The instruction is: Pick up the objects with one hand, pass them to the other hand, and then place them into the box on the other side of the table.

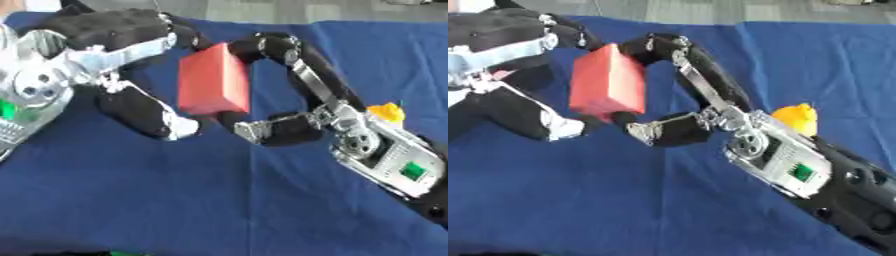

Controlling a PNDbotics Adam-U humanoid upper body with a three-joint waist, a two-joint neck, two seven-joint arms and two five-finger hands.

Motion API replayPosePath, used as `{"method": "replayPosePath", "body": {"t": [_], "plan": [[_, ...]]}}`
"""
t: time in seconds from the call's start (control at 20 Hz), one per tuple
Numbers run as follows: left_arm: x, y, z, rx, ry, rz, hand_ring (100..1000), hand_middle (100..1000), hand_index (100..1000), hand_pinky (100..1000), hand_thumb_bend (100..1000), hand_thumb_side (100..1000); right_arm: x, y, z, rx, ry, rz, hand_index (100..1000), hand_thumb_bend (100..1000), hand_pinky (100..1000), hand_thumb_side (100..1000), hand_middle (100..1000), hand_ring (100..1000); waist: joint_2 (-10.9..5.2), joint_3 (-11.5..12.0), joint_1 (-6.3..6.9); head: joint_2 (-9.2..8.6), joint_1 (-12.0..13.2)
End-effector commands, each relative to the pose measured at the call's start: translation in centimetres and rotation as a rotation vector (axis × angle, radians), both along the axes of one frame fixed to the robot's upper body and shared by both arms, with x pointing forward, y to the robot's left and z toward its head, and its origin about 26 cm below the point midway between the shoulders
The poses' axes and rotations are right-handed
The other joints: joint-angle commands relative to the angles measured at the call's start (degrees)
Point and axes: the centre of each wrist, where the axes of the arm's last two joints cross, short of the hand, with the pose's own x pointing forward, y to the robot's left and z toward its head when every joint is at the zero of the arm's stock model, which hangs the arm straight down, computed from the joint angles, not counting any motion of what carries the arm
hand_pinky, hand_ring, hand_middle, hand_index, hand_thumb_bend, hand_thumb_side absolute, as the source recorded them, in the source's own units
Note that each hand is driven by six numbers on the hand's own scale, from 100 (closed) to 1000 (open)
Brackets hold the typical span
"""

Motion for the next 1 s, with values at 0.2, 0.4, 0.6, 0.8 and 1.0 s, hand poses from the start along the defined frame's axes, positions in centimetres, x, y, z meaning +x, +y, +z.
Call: {"method": "replayPosePath", "body": {"t": [0.2, 0.4, 0.6, 0.8, 1.0], "plan": [[-0.4, -0.2, 0.8, -0.069, 0.046, 0.099, 748, 562, 685, 914, 100, 168, -0.1, -0.1, 0.3, -0.018, -0.023, 0.01, 512, 345, 746, 100, 375, 627, -1.22, -0.03, 0.6, -0.07, 0.26], [-0.4, -0.3, 0.7, -0.119, 0.062, 0.115, 679, 492, 548, 868, 100, 251, -0.2, -0.1, 0.2, -0.023, -0.023, 0.014, 520, 352, 748, 100, 382, 631, -1.25, -0.07, 0.6, -0.07, 0.19], [-0.4, -0.3, 0.6, -0.146, 0.078, 0.118, 663, 477, 468, 850, 100, 252, -0.2, -0.2, 0.1, -0.035, -0.021, 0.012, 577, 449, 760, 100, 445, 674, -1.25, -0.14, 0.6, -0.07, 0.2], [-0.3, 0.1, 0.3, -0.142, 0.054, 0.143, 664, 472, 432, 837, 100, 221, -0.2, -0.3, 0.0, -0.078, -0.048, 0.002, 734, 662, 802, 105, 593, 784, -1.28, -0.22, 0.59, -0.07, 0.15], [-0.1, 0.6, 0.1, -0.11, 0.033, 0.166, 671, 477, 418, 832, 100, 205, -0.1, -0.4, 0.1, -0.119, -0.078, -0.023, 825, 721, 823, 180, 687, 851, -1.29, -0.31, 0.6, -0.07, 0.05]]}}
